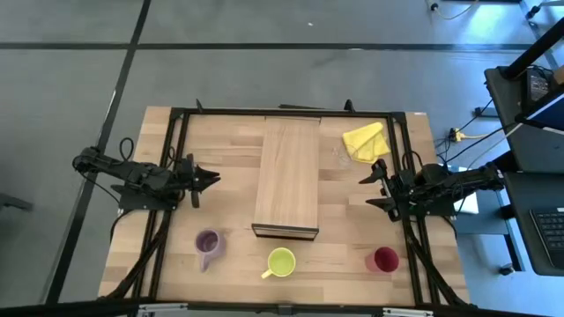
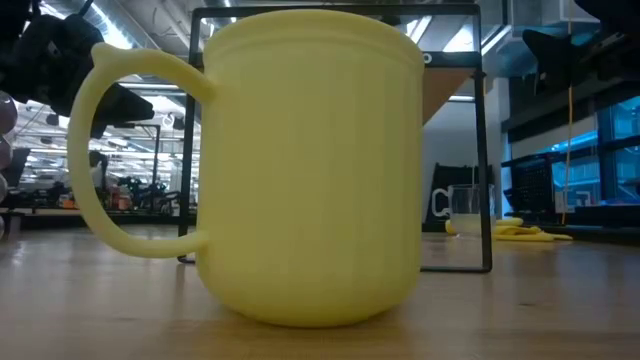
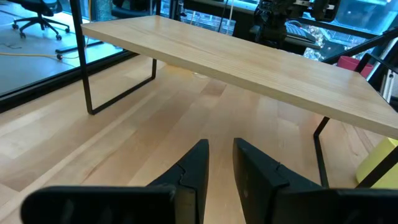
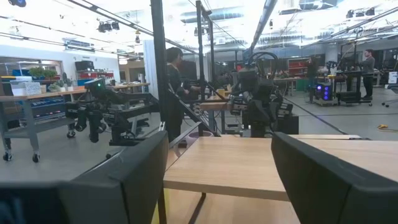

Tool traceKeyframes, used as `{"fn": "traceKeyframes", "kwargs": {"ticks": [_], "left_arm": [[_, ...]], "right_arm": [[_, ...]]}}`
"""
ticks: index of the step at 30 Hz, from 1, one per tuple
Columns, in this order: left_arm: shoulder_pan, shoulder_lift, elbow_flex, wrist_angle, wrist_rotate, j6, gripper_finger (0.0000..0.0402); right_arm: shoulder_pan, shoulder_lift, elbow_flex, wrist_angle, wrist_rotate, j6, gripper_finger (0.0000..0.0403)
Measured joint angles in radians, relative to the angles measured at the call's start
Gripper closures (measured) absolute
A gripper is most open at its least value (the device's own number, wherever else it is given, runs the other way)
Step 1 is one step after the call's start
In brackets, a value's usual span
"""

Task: Stack small to large cups/mugs on shelf

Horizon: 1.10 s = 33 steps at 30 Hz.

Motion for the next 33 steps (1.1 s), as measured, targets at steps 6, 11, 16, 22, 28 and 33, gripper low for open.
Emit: {"fn": "traceKeyframes", "kwargs": {"ticks": [6, 11, 16, 22, 28, 33], "left_arm": [[0.0, 0.0, 0.0, 0.0, 0.0, 0.0, 0.0334], [0.0, 0.0, 0.0, 0.0, 0.0, 0.0, 0.0334], [0.0, 0.0, 0.0, 0.0, 0.0, 0.0, 0.0334], [0.0, 0.0, 0.0, 0.0, 0.0, 0.0, 0.0334], [0.0, 0.0, 0.0, 0.0, 0.0, 0.0, 0.0334], [0.0, 0.0, 0.0, -0.001, 0.0, 0.0, 0.0334]], "right_arm": [[0.0, 0.0, 0.0, 0.0, 0.0, 0.0, 0.0116], [0.0, 0.0, 0.0, 0.0, 0.0, 0.0, 0.0116], [0.0, 0.001, 0.0, 0.023, 0.031, -0.014, 0.0116], [0.0, 0.0, 0.0, 0.069, 0.19, -0.026, 0.0116], [0.0, 0.0, 0.0, 0.061, 0.192, -0.026, 0.0116], [0.0, 0.0, 0.0, 0.061, 0.192, -0.016, 0.0116]]}}
